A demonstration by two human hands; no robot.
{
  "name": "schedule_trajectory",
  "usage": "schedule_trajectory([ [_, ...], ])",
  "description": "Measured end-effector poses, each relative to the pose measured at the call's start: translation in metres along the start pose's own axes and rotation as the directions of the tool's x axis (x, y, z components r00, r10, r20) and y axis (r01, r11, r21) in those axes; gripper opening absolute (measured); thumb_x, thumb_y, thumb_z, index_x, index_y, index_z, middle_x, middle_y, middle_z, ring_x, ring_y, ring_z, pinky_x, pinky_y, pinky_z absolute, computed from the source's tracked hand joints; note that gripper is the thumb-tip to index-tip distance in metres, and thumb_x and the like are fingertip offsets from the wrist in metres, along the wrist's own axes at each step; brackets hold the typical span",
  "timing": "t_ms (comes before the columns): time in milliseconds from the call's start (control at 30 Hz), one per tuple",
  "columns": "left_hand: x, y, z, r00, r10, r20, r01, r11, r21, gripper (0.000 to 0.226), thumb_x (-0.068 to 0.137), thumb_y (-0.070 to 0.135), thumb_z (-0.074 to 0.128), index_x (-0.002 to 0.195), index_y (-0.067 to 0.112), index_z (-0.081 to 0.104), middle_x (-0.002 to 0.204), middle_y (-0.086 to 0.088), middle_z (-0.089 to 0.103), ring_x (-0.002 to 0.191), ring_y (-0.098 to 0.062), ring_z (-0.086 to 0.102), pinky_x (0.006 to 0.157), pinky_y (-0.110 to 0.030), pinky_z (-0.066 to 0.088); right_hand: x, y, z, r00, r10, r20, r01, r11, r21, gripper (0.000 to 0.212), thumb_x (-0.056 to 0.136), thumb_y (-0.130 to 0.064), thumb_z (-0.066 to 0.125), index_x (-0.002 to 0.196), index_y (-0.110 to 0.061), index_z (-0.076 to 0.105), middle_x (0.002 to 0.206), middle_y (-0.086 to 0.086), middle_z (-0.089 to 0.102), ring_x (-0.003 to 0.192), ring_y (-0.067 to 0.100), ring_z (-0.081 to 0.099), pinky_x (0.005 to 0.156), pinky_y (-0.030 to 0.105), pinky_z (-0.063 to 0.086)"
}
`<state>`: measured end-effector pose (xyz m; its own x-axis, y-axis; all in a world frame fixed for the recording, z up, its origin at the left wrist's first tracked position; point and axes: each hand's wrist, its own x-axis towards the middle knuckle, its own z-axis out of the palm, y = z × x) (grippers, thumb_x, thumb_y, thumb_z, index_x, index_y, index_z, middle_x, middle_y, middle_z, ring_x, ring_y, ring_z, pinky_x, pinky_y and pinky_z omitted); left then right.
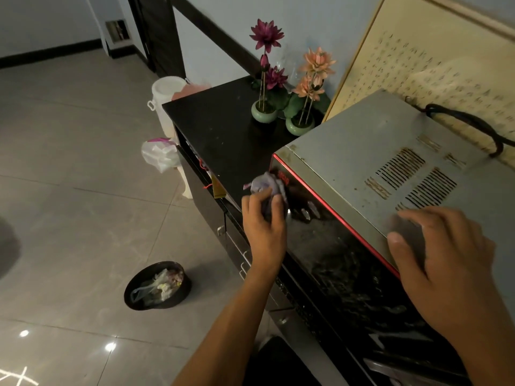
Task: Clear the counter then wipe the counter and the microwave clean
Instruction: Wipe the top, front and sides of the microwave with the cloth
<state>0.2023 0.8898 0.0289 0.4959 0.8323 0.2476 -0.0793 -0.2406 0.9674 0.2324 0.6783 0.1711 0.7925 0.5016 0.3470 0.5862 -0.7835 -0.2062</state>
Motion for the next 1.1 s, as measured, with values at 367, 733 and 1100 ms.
schedule_trajectory([
  [367, -0.051, -0.091, -0.005, 0.871, -0.480, 0.104, 0.479, 0.877, 0.032, 0.007, 0.099, 0.037, 0.058, 0.098, 0.044, 0.058, 0.106, -0.001, 0.065, 0.098, -0.017, 0.066, 0.091, -0.055, 0.056, 0.003, 0.000, -0.001, 1.000, 0.021, 0.006, -0.021, 1.000, 0.008, 0.047, 0.090, -0.045, 0.047, 0.117, -0.009, 0.060, 0.119, 0.011, 0.055, 0.108, 0.030, 0.045, 0.086, 0.052, 0.040],
  [733, 0.013, 0.014, -0.001, 0.977, 0.214, -0.002, -0.214, 0.976, -0.051, 0.013, 0.096, 0.022, 0.062, 0.109, 0.018, 0.061, 0.103, -0.011, 0.053, 0.094, -0.008, 0.053, 0.078, -0.016, 0.046, 0.004, 0.004, 0.000, 1.000, 0.016, 0.000, -0.016, 1.000, 0.010, 0.044, 0.090, -0.041, 0.051, 0.116, -0.008, 0.061, 0.119, 0.011, 0.055, 0.108, 0.033, 0.048, 0.086, 0.055, 0.042],
  [1100, -0.053, -0.087, -0.012, 0.899, -0.372, 0.231, 0.331, 0.922, 0.199, 0.010, 0.101, 0.027, 0.057, 0.110, 0.022, 0.058, 0.113, -0.002, 0.057, 0.097, -0.007, 0.059, 0.092, -0.047, 0.057, 0.004, 0.003, -0.002, 0.999, 0.040, 0.014, -0.040, 0.999, 0.014, 0.042, 0.090, -0.042, 0.049, 0.116, -0.011, 0.060, 0.119, 0.008, 0.054, 0.107, 0.030, 0.047, 0.087, 0.053, 0.042],
])
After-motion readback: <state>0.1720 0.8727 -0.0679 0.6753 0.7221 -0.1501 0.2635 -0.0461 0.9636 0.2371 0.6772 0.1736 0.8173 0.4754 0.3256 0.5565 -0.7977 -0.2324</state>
